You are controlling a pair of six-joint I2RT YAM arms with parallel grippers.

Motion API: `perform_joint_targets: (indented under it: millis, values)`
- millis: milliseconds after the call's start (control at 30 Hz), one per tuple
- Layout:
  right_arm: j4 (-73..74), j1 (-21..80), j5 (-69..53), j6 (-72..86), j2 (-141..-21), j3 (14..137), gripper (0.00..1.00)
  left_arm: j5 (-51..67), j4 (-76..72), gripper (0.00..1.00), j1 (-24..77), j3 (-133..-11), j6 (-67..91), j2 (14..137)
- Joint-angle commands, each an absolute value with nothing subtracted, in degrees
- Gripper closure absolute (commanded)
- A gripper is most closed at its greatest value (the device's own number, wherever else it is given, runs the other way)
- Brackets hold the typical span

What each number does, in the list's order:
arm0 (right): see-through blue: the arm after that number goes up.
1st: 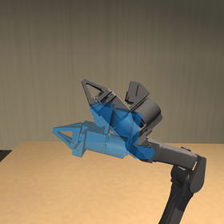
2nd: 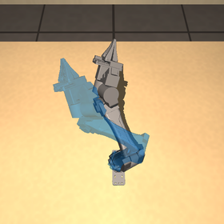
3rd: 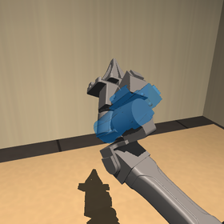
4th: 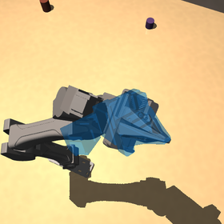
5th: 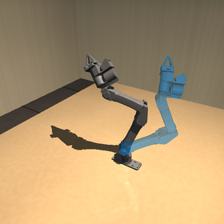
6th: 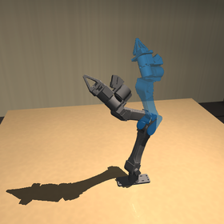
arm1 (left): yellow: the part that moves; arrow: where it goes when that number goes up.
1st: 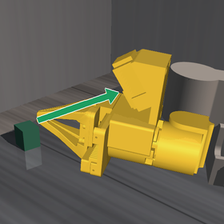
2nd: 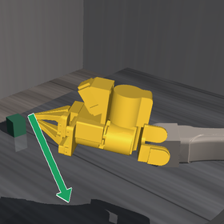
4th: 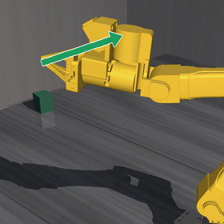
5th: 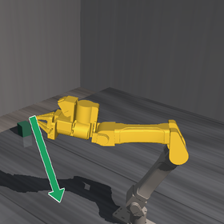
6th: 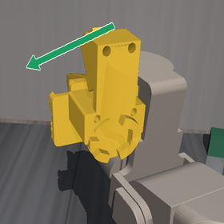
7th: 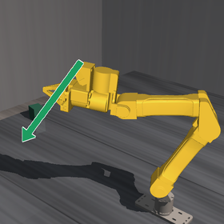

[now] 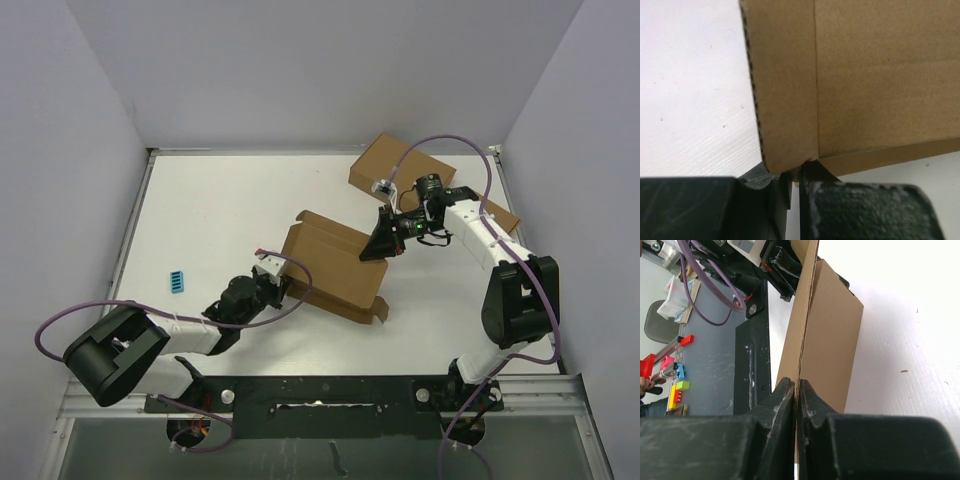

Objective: Fold the paper box

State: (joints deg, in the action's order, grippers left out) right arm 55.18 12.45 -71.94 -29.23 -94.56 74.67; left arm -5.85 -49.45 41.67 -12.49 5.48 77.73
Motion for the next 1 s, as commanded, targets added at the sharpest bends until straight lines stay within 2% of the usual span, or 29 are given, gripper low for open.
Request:
perform_joint_targets:
  millis: [0, 333, 533, 700, 967]
  values:
    - [51.8, 12.5, -68.9, -27.1, -94.7, 73.4, 1.00, -13.6, -44.7, 1.00, 41.8, -14.6, 5.9, 76.3]
    - [48.5, 12.3, -66.8, -23.4, -94.6, 72.5, 1.00, -18.1, -35.9, 1.00, 43.1, -17.2, 4.3, 74.8]
    - [48.4, 12.3, -67.4, -23.3, -94.8, 72.4, 1.00, -16.4, -39.7, 1.00, 43.8, -17.3, 6.6, 76.6]
    - [48.4, 12.2, -67.6, -23.5, -94.7, 72.4, 1.00, -15.1, -41.7, 0.83, 43.8, -16.3, 7.6, 75.2]
    - [48.5, 11.7, -67.7, -23.6, -94.4, 72.5, 1.00, -14.0, -41.7, 0.70, 43.7, -14.1, 8.3, 71.2]
